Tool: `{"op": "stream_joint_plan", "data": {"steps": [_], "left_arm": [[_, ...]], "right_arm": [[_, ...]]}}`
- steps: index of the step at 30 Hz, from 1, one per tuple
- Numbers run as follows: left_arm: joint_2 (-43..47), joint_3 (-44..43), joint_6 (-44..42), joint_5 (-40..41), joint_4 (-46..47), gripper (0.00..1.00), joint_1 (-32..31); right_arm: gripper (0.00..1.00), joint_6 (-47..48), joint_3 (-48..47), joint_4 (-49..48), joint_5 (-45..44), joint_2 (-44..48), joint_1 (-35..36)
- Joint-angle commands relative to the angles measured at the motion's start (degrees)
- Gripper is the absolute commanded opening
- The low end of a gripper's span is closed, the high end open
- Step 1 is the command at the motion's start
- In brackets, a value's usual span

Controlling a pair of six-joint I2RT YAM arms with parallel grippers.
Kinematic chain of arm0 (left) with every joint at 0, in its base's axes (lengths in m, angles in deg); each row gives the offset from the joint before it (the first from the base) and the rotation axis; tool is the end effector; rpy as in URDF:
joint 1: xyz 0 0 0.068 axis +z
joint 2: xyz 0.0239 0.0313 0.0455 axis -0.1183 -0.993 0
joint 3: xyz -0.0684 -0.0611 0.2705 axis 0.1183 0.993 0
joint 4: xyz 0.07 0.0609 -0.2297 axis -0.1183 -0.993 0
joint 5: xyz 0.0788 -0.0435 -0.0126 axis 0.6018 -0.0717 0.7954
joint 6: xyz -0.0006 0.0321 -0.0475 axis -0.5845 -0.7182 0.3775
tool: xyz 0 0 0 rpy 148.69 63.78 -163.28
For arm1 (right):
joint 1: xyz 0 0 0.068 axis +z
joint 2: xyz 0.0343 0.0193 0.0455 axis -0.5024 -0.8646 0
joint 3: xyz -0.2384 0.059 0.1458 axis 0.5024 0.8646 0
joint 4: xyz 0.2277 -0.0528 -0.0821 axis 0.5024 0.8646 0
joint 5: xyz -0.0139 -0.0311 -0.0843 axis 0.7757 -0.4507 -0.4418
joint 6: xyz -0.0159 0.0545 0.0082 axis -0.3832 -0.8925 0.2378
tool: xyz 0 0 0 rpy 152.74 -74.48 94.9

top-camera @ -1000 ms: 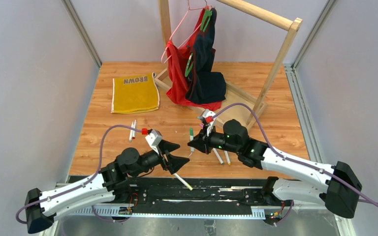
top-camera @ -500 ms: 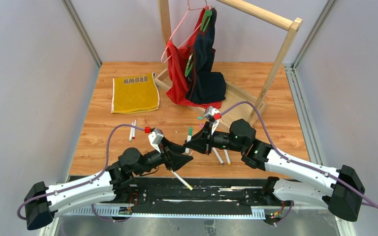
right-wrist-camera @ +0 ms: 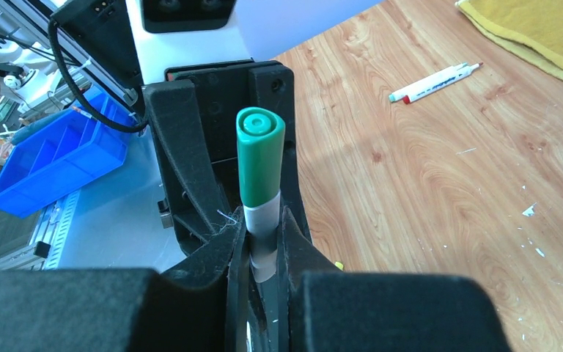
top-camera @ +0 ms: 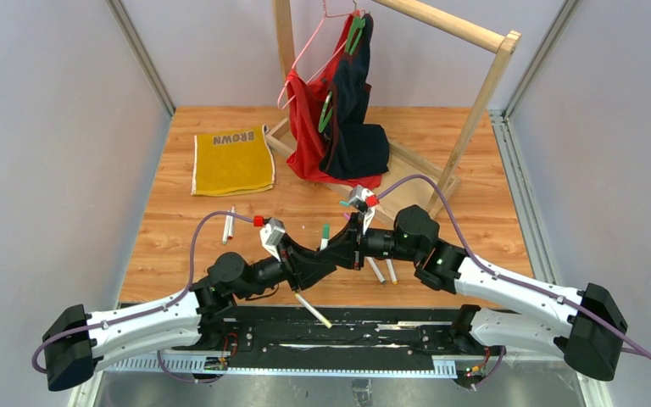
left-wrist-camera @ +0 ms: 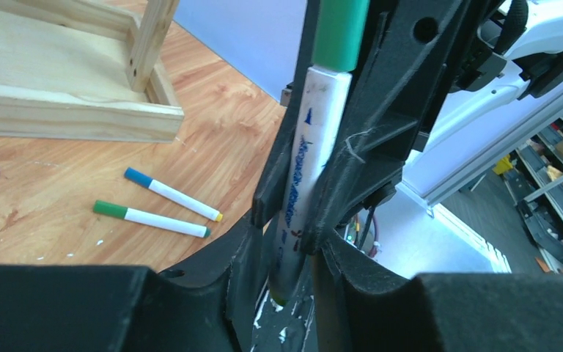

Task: Insert the pens into the pen caps
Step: Press the pen cap onto the pen.

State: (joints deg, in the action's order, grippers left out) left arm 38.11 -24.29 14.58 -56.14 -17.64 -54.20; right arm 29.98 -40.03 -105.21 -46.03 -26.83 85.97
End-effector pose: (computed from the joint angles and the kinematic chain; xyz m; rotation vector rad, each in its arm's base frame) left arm 0.0705 -0.1339 0.2526 0.4832 1.5191 -1.3504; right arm 0.1083 0.1939 0.3253 -0.8692 1.5128 1.4698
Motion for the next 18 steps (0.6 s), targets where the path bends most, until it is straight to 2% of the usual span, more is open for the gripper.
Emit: {"op": "stream_joint_plan", "data": {"steps": [1, 5, 8, 18], "left_arm": [[-0.3, -2.0, 0.4, -0.3, 4.7, 0.31, -0.3], [-0.7, -1.9, 0.6, -0.5, 4.9, 0.11, -0.2], [-0.7, -1.6, 0.7, -0.6, 4.7, 0.02, -0.3], [0.3, 0.5, -1.3, -1.2, 7.4, 0.0, -0.3]], "right_arm": [[0.01, -1.2, -0.5, 0.5, 0.9, -0.4, -0.3], [0.01, -1.4, -0.5, 1.3, 0.2, -0.3, -0.2], [0.01, -1.4, -0.3, 2.1, -0.4, 0.0, -0.3], [0.1, 0.2, 0.0, 4.3, 1.4, 2.0, -0.3]]}}
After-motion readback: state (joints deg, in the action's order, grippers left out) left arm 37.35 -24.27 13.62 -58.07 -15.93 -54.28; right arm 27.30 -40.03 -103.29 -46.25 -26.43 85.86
